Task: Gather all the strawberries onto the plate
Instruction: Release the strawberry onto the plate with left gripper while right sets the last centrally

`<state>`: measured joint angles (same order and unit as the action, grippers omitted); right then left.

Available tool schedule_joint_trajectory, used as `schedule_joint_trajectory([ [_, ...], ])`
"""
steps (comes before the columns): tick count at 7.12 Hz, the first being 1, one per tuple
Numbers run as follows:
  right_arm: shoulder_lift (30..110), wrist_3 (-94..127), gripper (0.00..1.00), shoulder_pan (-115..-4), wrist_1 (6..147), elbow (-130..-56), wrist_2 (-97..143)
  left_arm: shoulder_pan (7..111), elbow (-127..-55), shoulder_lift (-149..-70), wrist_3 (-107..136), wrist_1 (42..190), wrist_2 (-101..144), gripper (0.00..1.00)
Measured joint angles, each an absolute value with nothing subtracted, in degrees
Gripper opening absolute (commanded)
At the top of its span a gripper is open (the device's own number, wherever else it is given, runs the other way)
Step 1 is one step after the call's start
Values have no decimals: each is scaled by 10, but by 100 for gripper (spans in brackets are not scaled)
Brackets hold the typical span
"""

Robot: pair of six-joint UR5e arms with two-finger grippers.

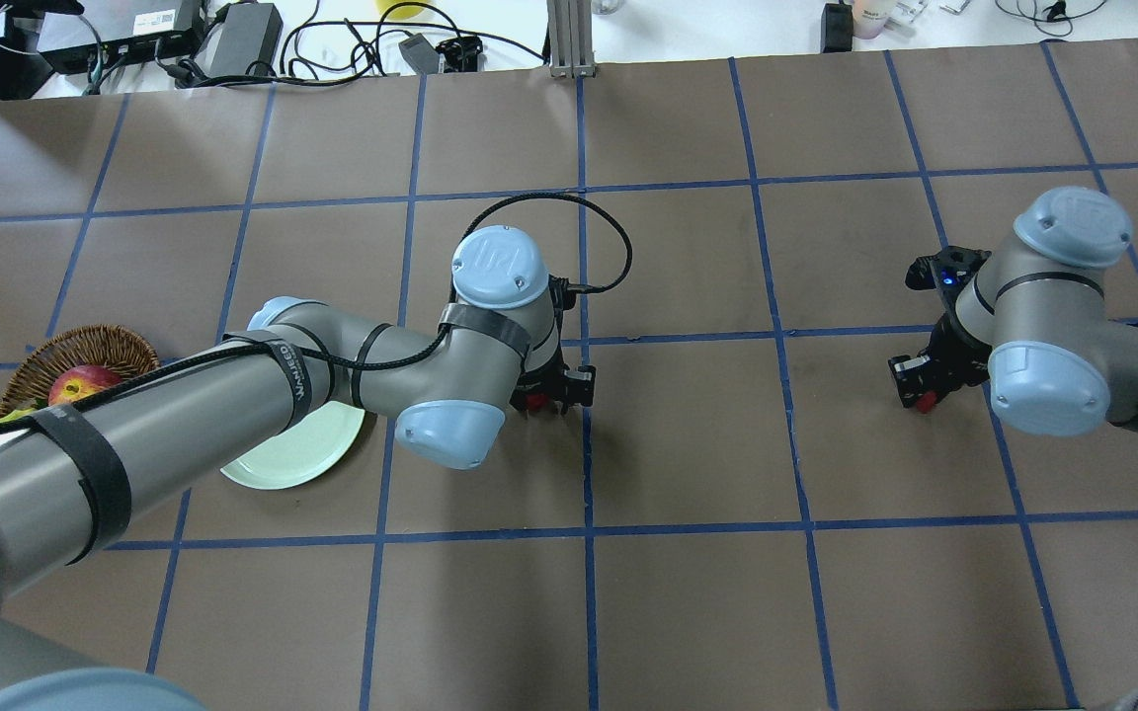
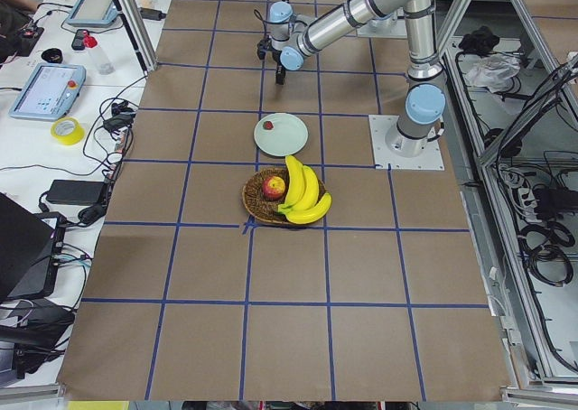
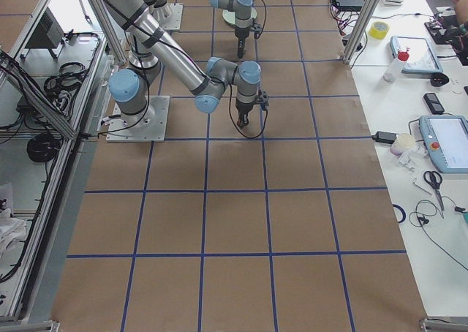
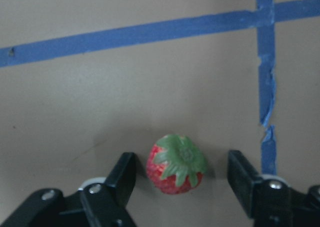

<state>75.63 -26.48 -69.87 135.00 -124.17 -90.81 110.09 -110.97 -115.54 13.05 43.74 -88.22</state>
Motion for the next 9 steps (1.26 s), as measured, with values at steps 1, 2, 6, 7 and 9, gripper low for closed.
schedule_joint_trajectory([
  [1,759,-262,2,-698,1346,-1241,-915,1101,-1109,-1154,131,438,-882,6],
  [2,762,-253,2,-701,1343,-1241,-922,1101,-1109,-1151,128,437,-882,0],
  [6,770,-82,3,-810,1337,-1241,-910,1087,-1079,-1129,94,449,-892,0],
  [7,768,10,3,-870,1339,-1240,-898,1061,-1068,-1113,82,473,-904,0],
  [9,750,201,3,-983,1349,-1207,-847,999,-1064,-1071,17,527,-930,0],
])
